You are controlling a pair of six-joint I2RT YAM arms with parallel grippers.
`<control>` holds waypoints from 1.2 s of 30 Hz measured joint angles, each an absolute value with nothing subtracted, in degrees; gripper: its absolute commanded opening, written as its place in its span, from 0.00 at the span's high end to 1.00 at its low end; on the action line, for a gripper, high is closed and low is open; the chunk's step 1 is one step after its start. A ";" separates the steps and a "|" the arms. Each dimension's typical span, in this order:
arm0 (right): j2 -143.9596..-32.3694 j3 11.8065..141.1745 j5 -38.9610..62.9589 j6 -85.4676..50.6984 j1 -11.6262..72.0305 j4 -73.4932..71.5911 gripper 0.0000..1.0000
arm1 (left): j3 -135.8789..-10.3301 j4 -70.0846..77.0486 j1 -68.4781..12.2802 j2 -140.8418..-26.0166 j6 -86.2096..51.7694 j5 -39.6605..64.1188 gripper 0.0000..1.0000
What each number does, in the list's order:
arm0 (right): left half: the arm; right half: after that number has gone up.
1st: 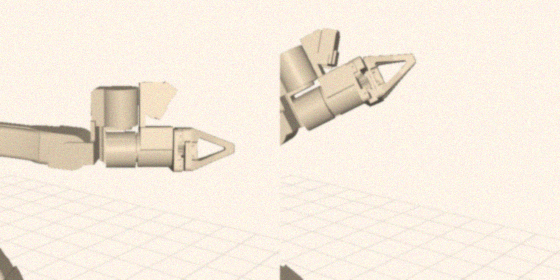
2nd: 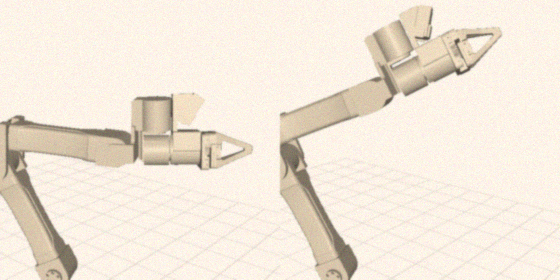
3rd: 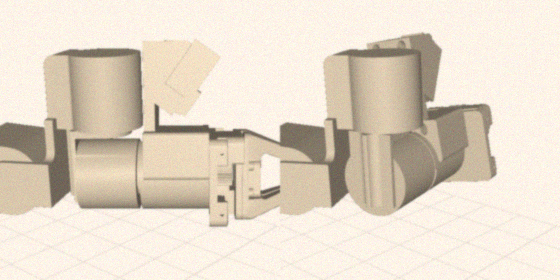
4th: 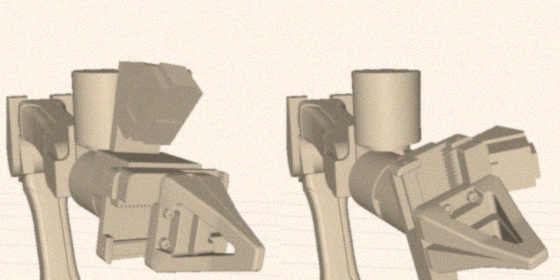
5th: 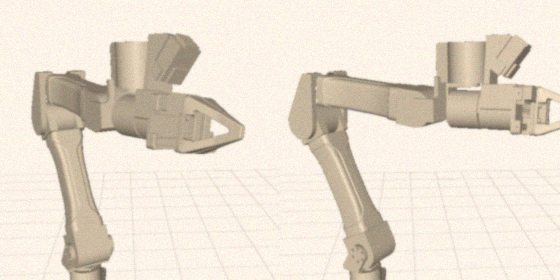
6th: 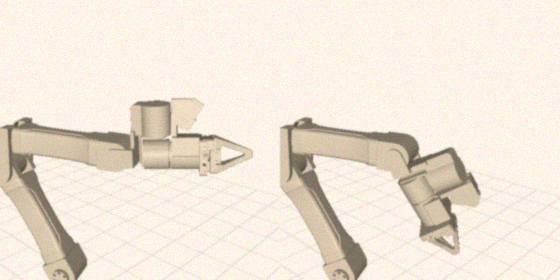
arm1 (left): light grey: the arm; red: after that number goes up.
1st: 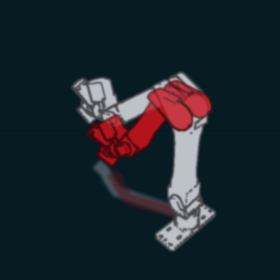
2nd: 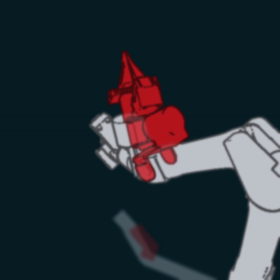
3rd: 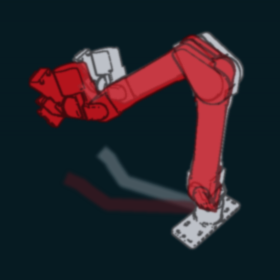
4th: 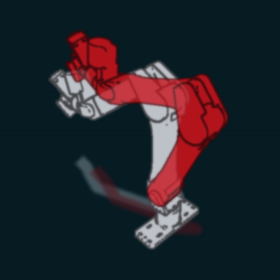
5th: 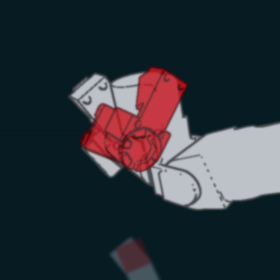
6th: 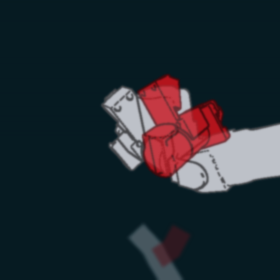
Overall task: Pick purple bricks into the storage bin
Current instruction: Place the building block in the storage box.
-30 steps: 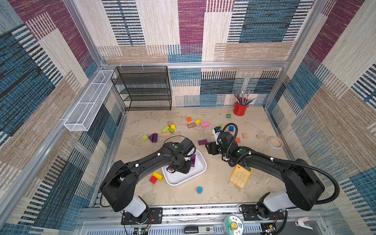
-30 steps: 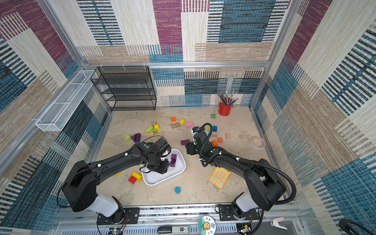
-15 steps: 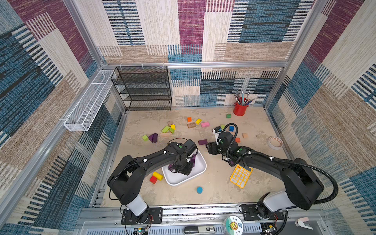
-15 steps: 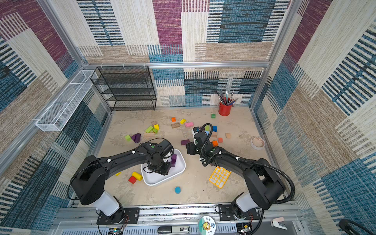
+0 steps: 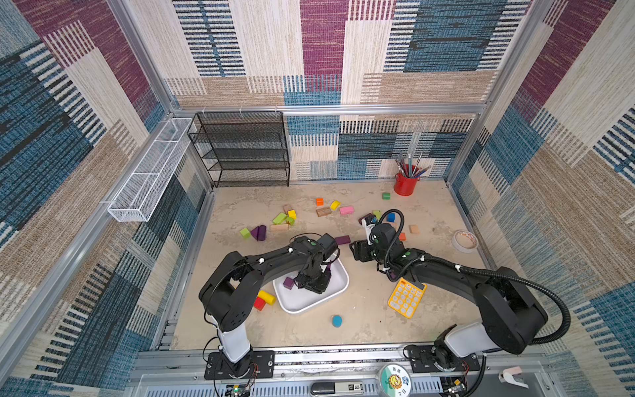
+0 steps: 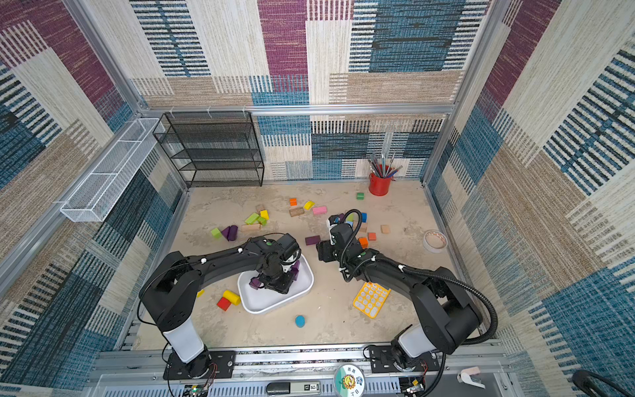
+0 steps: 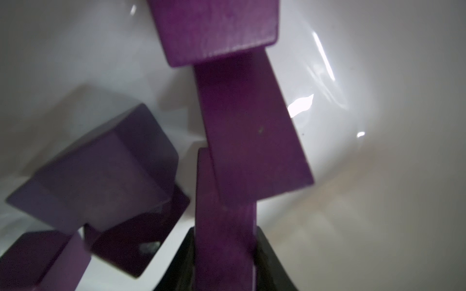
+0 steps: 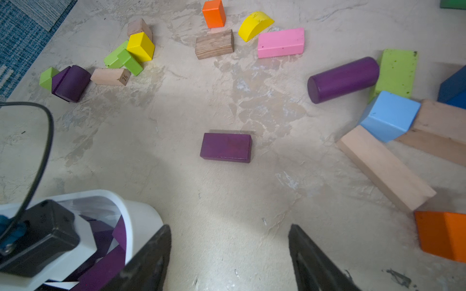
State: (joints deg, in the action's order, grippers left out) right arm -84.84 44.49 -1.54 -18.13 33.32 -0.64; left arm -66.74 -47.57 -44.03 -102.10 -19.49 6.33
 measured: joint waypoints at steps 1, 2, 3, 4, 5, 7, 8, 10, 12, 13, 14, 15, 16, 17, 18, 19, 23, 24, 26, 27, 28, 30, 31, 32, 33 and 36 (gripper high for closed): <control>-84.86 44.47 -1.54 -18.13 33.30 -0.64 0.25 | -66.74 -47.57 -44.03 -102.26 -19.49 6.31 0.69; -84.86 44.40 -1.52 -18.13 33.30 -0.67 0.25 | -66.74 -47.55 -44.03 -102.41 -19.49 6.31 0.69; -84.86 44.36 -1.50 -18.13 33.30 -0.71 0.25 | -66.74 -47.55 -44.03 -102.56 -19.49 6.31 0.69; -84.86 44.34 -1.48 -18.13 33.30 -0.73 0.25 | -66.74 -47.55 -44.03 -102.67 -19.49 6.31 0.69; -84.86 44.29 -1.43 -18.13 33.30 -0.73 0.25 | -66.74 -47.55 -44.03 -102.72 -19.49 6.28 0.69; -84.88 44.29 -1.04 -18.11 33.30 -0.75 0.25 | -66.74 -47.51 -44.05 -102.76 -19.51 6.13 0.68; -84.88 44.29 -1.06 -18.11 33.30 -0.75 0.25 | -66.74 -47.51 -44.05 -102.83 -19.51 6.13 0.68; -84.88 44.25 -0.99 -18.11 33.30 -0.78 0.25 | -66.74 -47.37 -44.05 -103.04 -19.53 6.11 0.66; -84.86 44.23 -0.54 -18.09 33.30 -0.78 0.25 | -66.74 -47.33 -44.05 -103.11 -19.53 6.07 0.64; -84.84 44.23 -0.49 -18.00 33.30 -0.78 0.25 | -66.74 -47.33 -44.05 -103.11 -19.53 5.93 0.63; -84.82 44.23 -0.49 -17.89 33.30 -0.78 0.25 | -66.74 -47.33 -44.05 -103.07 -19.53 5.87 0.63; -84.79 44.23 -0.49 -17.89 33.30 -0.78 0.25 | -66.74 -47.33 -44.05 -102.98 -19.53 5.85 0.62; -84.73 44.21 -0.49 -17.89 33.30 -0.78 0.25 | -66.74 -47.35 -44.05 -102.76 -19.53 5.76 0.61; -84.62 44.21 -0.49 -17.89 33.30 -0.78 0.25 | -66.74 -47.35 -44.07 -102.37 -19.53 5.61 0.60; -84.51 44.18 -0.49 -17.87 33.30 -0.78 0.25 | -66.74 -47.35 -44.10 -101.93 -19.53 5.10 0.59; -84.38 44.18 -0.47 -17.78 33.30 -0.78 0.25 | -66.74 -47.35 -44.12 -101.43 -19.55 4.75 0.58; -84.18 44.12 -0.47 -17.67 33.30 -0.99 0.25 | -66.70 -47.42 -44.14 -99.90 -19.55 4.64 0.54; -84.18 44.12 -0.47 -17.65 33.30 -0.99 0.25 | -66.70 -47.44 -44.14 -99.72 -19.55 4.51 0.54; -84.07 44.12 -0.47 -17.43 33.30 -0.99 0.24 | -66.70 -47.77 -44.14 -99.15 -19.55 3.68 0.51; -83.96 44.12 -0.47 -17.41 33.30 -0.99 0.24 | -66.70 -47.90 -44.14 -98.83 -19.55 3.20 0.51; -83.79 44.12 -0.49 -17.23 33.30 -0.99 0.24 | -66.70 -48.03 -44.14 -98.30 -19.55 2.98 0.50; -83.31 44.12 -0.51 -17.19 33.30 -0.99 0.24 | -66.70 -48.27 -44.12 -97.17 -19.55 2.11 0.48; -83.02 44.12 -0.58 -16.99 33.30 -0.99 0.24 | -66.74 -48.51 -44.14 -96.40 -19.55 1.56 0.47; -82.74 44.14 -0.62 -16.93 33.30 -0.99 0.24 | -66.92 -48.88 -44.14 -95.74 -19.57 1.23 0.47; -82.56 44.14 -0.62 -16.84 33.30 -0.99 0.24 | -67.09 -49.08 -44.14 -95.13 -19.57 0.69 0.46; -82.15 44.14 -0.62 -16.84 33.30 -1.02 0.24 | -68.05 -49.82 -44.10 -93.27 -19.59 -1.19 0.43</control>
